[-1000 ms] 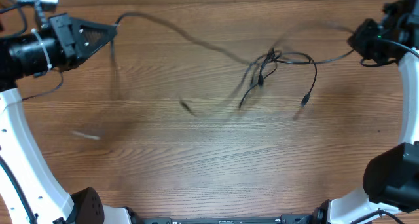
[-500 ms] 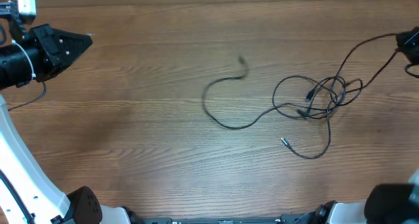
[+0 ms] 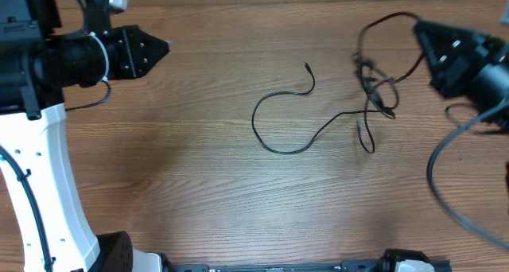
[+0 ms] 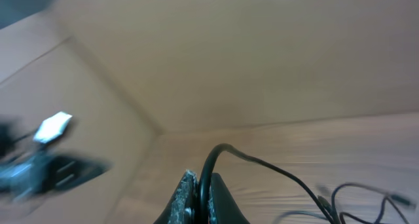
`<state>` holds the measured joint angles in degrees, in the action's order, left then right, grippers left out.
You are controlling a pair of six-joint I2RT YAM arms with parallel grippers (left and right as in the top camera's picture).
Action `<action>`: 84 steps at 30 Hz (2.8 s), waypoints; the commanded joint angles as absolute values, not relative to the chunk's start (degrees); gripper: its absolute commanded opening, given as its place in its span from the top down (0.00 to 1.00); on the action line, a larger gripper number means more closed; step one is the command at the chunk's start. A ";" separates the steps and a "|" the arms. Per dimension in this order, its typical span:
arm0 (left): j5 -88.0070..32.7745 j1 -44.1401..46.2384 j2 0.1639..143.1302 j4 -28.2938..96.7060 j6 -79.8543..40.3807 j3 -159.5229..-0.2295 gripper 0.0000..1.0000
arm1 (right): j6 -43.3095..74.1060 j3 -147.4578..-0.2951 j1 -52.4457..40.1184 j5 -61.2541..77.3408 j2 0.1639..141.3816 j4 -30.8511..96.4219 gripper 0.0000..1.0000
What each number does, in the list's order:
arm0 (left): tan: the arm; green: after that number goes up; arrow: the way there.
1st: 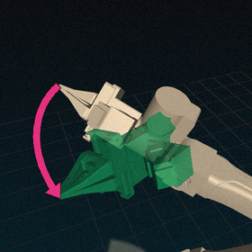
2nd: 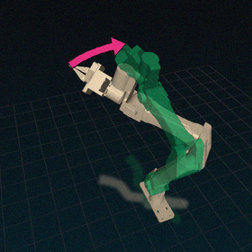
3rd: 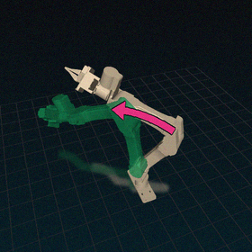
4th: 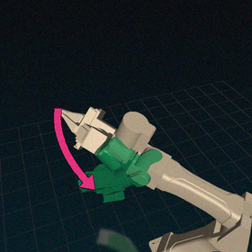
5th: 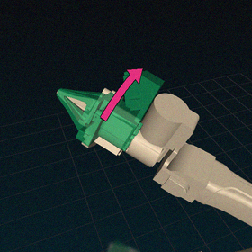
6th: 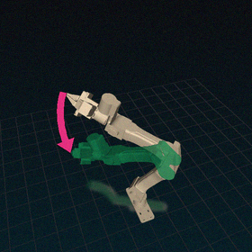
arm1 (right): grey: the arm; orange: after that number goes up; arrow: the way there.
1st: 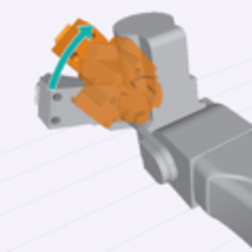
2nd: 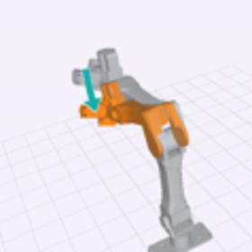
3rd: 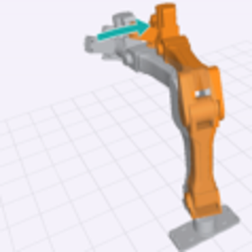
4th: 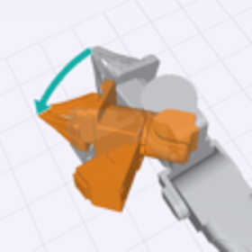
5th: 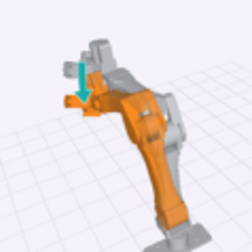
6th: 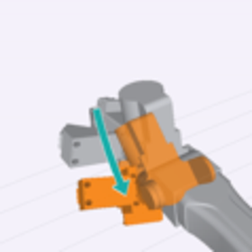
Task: Untangle cables
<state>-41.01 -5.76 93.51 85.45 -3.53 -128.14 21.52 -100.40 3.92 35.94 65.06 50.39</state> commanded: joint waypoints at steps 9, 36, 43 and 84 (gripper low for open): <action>-37.87 4.19 94.85 84.82 2.24 -128.70 0.74 | 22.31 -100.90 -3.14 27.55 69.71 53.43 0.96; -36.77 9.80 97.23 86.30 4.78 -128.62 0.00 | 30.92 -87.85 -16.58 3.38 90.85 76.51 0.04; -35.42 9.82 97.23 87.24 4.78 -128.62 0.00 | 59.02 -75.70 -16.56 0.51 90.89 68.23 0.22; -33.04 10.20 97.41 90.37 7.70 -127.04 0.13 | 31.38 -84.53 -16.71 24.14 82.76 39.72 0.96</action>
<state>-33.15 9.41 97.17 90.50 6.48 -127.92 43.86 -78.85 -16.60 22.68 88.68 39.62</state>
